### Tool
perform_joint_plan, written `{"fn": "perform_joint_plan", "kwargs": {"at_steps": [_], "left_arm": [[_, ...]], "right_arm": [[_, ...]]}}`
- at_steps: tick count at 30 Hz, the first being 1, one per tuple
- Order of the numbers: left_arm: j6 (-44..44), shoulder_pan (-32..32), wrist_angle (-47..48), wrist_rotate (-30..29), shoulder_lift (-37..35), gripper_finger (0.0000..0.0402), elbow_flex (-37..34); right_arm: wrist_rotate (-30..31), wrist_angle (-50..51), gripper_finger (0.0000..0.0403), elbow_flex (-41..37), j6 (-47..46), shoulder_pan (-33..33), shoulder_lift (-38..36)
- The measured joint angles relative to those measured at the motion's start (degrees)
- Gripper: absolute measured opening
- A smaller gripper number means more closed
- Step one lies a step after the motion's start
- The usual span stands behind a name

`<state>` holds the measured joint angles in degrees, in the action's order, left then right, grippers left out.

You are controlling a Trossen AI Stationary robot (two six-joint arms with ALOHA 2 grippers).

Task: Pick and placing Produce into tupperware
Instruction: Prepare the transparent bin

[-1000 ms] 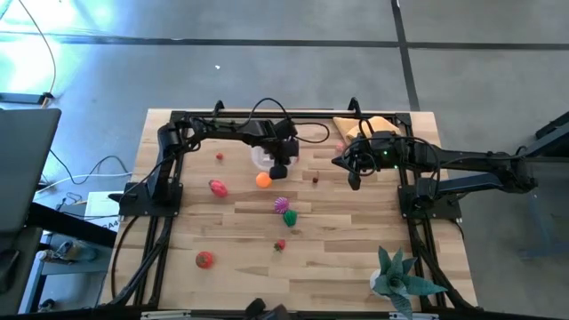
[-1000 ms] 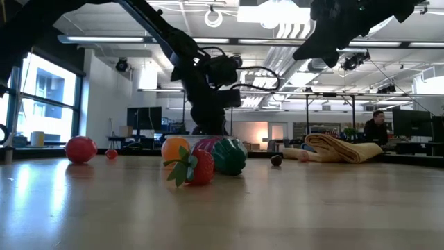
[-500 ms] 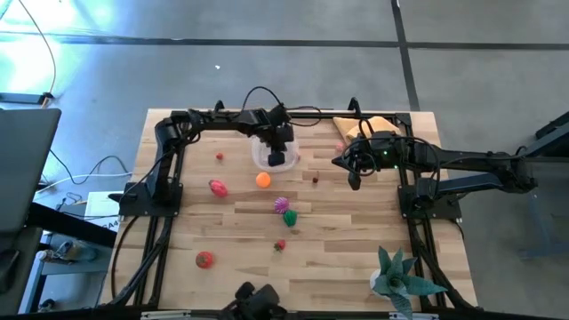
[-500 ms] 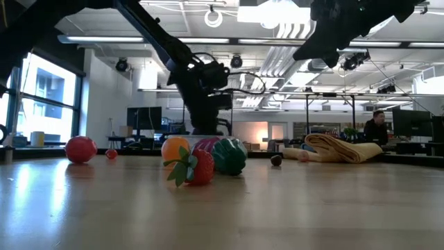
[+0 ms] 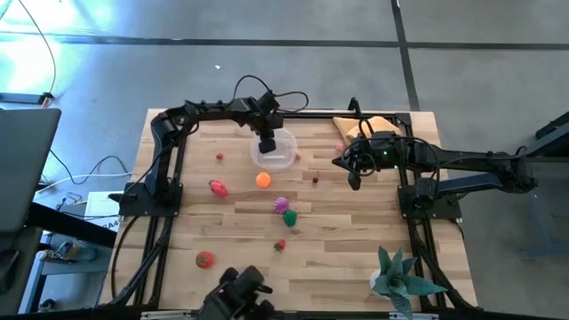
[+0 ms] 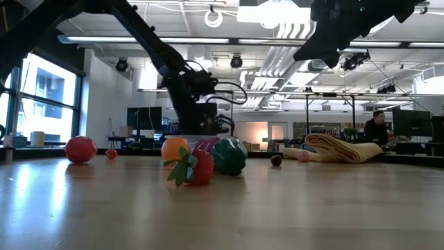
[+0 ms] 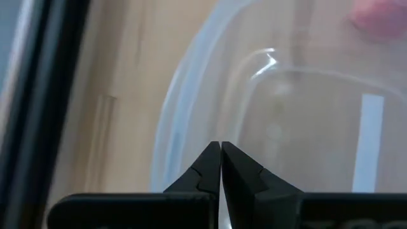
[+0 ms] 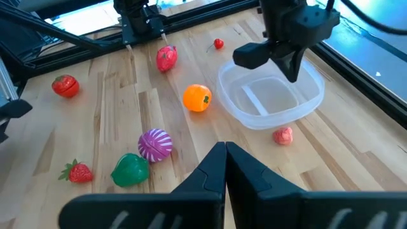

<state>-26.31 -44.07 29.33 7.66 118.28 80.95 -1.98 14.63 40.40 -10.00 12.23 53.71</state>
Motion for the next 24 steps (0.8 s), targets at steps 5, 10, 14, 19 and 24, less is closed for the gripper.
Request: {"fn": "perform_joint_plan", "kwargs": {"at_steps": [5, 10, 14, 19, 24], "left_arm": [[-0.4, -0.7, -2.5, 0.4, 0.0, 0.0005, 0.0], [-0.5, -0.9, -3.5, 1.5, 0.0, 0.0005, 0.0], [-0.9, -0.3, -2.2, 5.0, 0.0, 0.0005, 0.0], [-0.2, 2.8, 4.0, 5.4, 0.0, 0.0005, 0.0], [0.8, 7.0, 9.0, 4.5, -0.1, 0.0005, 0.0]], "right_arm": [[0.0, 0.0, 0.0, 0.0, 0.0, 0.0, 0.0], [0.0, 0.0, 0.0, 0.0, 0.0, 0.0, 0.0], [0.0, 0.0, 0.0, 0.0, 0.0, 0.0, 0.0], [0.0, 0.7, 0.0, 0.0, 0.0, 0.0, 0.0], [0.0, 1.0, 0.0, 0.0, 0.0, 0.0, 0.0]]}}
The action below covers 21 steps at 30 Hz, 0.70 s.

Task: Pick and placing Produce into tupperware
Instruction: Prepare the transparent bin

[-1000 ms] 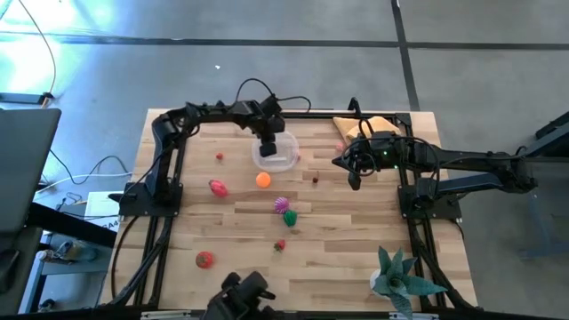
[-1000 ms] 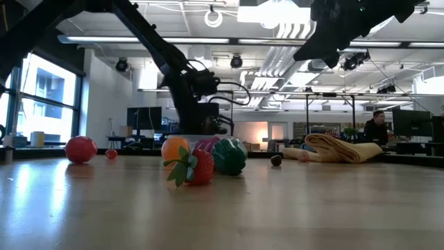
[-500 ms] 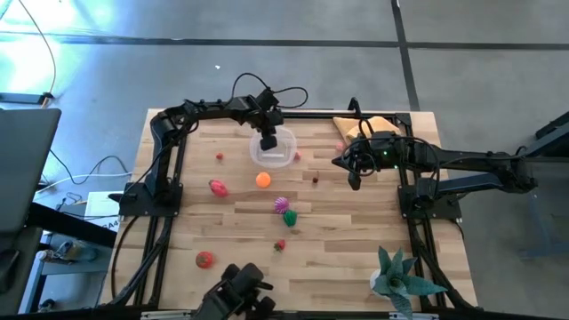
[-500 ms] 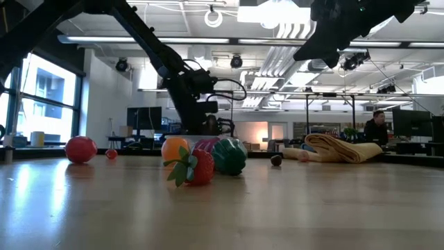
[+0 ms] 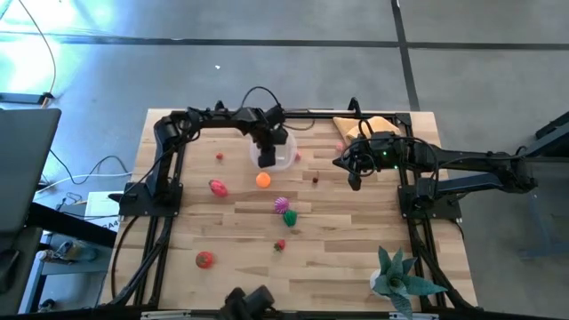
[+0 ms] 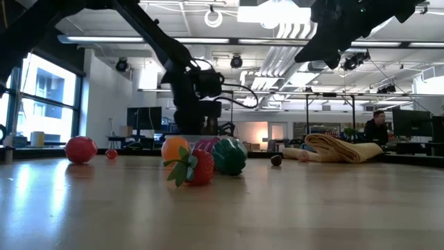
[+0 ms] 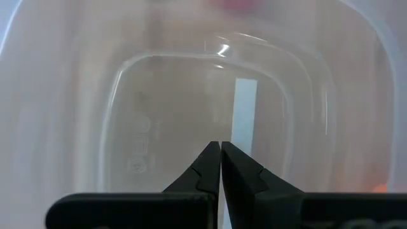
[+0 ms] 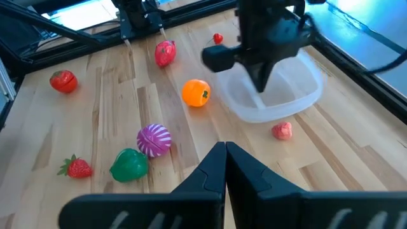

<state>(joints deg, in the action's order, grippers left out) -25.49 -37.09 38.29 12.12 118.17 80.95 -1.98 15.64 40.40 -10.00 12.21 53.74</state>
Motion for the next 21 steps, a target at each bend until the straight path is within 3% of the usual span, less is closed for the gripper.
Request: {"fn": "perform_joint_plan", "kwargs": {"at_steps": [10, 21], "left_arm": [[5.5, 5.0, 0.6, -2.9, -0.1, 0.0005, 0.0], [2.8, 0.0, -2.2, -2.7, 0.0, 0.0005, 0.0]], "right_arm": [[0.0, 0.0, 0.0, 0.0, -0.4, -1.1, 0.0], [0.5, 0.0, 0.0, 0.0, -0.5, -1.5, 0.0]]}}
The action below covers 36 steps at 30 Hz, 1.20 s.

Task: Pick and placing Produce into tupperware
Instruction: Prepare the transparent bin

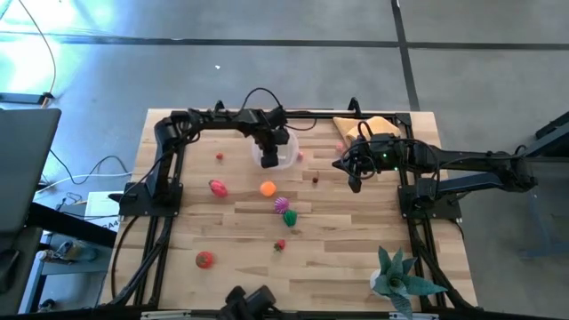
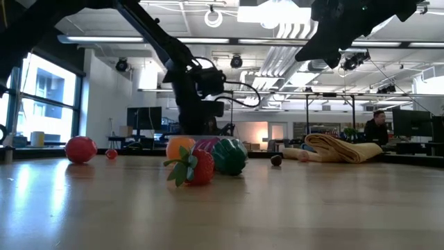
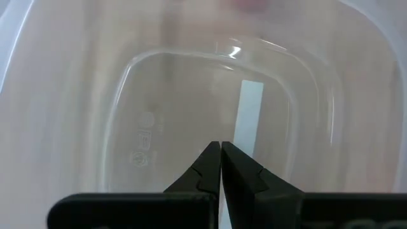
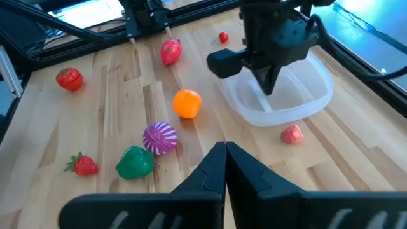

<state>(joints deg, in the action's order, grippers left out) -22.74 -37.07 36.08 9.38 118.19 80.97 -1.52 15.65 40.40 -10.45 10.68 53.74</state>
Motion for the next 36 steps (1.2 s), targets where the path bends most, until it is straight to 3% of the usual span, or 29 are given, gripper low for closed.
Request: {"fn": "perform_joint_plan", "kwargs": {"at_steps": [26, 31, 36], "left_arm": [[-1.4, 2.1, -0.5, 2.9, 0.1, 0.0005, 0.1], [-4.4, 2.4, 1.9, 3.1, 0.1, 0.0005, 3.0], [-7.6, 3.3, 11.7, 1.0, -0.3, 0.0005, 10.9]], "right_arm": [[0.0, 0.0, 0.0, 0.0, 0.2, 0.0, 0.0], [0.0, 0.0, 0.0, 0.0, 0.3, 0.0, 0.0], [0.0, 0.0, 0.0, 0.0, 0.4, 0.0, 0.0]]}}
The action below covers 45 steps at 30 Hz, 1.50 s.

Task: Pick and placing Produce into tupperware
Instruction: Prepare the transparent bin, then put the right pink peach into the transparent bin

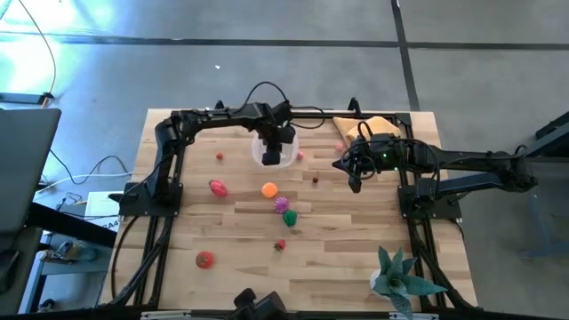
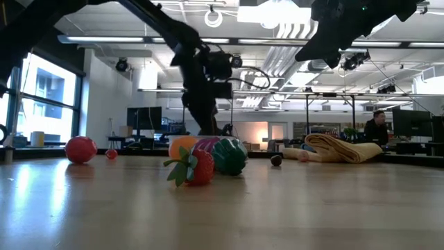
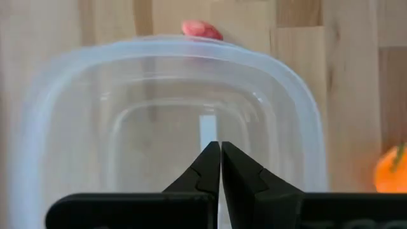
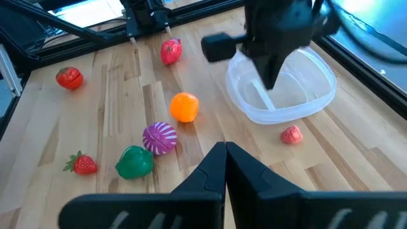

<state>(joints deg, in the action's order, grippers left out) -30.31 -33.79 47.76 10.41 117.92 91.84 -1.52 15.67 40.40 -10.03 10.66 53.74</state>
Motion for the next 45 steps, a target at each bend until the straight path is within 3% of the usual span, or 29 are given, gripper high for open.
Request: {"fn": "perform_joint_plan", "kwargs": {"at_steps": [7, 14, 18, 27, 31, 39, 45], "left_arm": [[-2.4, 4.5, 12.5, -10.4, -5.2, 0.0005, 10.4], [-3.7, 10.0, 13.6, -13.7, -19.9, 0.0005, 7.9], [-2.6, 12.3, 10.4, -16.2, -30.9, 0.0005, -1.0], [-0.9, 12.8, -13.5, -13.0, -61.9, 0.0005, -39.0], [-1.2, 12.8, -18.4, -11.3, -74.9, 0.0005, -50.6], [-1.9, 12.8, -21.4, -7.7, -96.9, 0.0005, -61.7], [-0.5, 12.8, -21.7, -10.7, -104.3, 0.0005, -64.1]], "right_arm": [[0.0, 0.9, 0.0, 0.0, 0.0, 0.0, 0.0], [0.0, 1.7, 0.0, 0.0, 0.0, 0.0, 0.0], [0.0, 2.3, 0.0, 0.0, -0.1, 0.0, 0.0], [0.0, 2.4, 0.0, 0.0, -0.2, 0.0, 0.0], [0.9, 2.3, 0.0, 0.0, -0.2, 0.3, 0.0], [2.4, 1.7, 0.0, 0.0, 0.0, 0.3, 0.0], [3.0, -0.3, 0.0, 0.0, 1.4, 0.3, 0.0]]}}
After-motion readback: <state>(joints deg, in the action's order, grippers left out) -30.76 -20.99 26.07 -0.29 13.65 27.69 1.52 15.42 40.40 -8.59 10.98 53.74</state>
